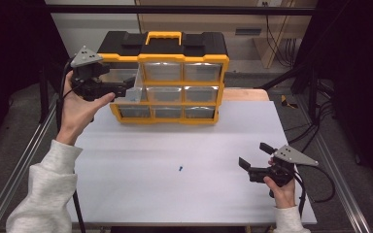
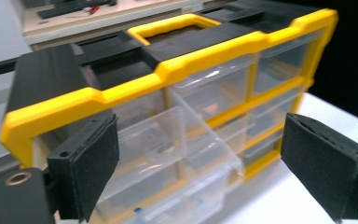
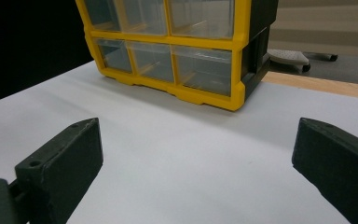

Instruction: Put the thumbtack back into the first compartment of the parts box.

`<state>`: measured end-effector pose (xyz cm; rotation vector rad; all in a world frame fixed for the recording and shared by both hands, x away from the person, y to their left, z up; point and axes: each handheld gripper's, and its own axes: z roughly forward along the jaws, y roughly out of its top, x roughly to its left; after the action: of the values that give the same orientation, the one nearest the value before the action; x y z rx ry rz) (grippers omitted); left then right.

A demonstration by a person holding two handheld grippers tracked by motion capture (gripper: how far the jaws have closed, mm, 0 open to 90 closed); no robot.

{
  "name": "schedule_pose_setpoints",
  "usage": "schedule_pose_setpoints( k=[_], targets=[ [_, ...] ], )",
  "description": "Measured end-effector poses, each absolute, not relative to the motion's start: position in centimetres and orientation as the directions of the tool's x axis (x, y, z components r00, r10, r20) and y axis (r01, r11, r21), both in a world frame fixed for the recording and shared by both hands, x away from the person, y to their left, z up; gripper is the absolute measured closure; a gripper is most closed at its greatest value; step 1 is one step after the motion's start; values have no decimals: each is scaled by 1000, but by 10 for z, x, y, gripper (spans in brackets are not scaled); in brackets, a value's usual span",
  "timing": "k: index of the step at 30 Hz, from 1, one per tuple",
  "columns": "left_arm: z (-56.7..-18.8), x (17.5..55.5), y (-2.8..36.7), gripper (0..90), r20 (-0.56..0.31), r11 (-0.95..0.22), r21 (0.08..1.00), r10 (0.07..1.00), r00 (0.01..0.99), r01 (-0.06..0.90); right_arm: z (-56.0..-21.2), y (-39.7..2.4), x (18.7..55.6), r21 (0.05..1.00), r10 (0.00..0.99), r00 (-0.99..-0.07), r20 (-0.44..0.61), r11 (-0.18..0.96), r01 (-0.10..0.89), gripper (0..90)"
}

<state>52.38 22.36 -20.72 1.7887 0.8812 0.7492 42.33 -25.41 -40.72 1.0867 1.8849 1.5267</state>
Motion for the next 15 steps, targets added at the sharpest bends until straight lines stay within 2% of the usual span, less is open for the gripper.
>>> schedule_pose_setpoints(
  k=[15],
  targets=[
    [-225,482,222,70,115,-266,950,783,612,162,-407,-254,423,958,813,-571,110,67,280,21]
  ],
)
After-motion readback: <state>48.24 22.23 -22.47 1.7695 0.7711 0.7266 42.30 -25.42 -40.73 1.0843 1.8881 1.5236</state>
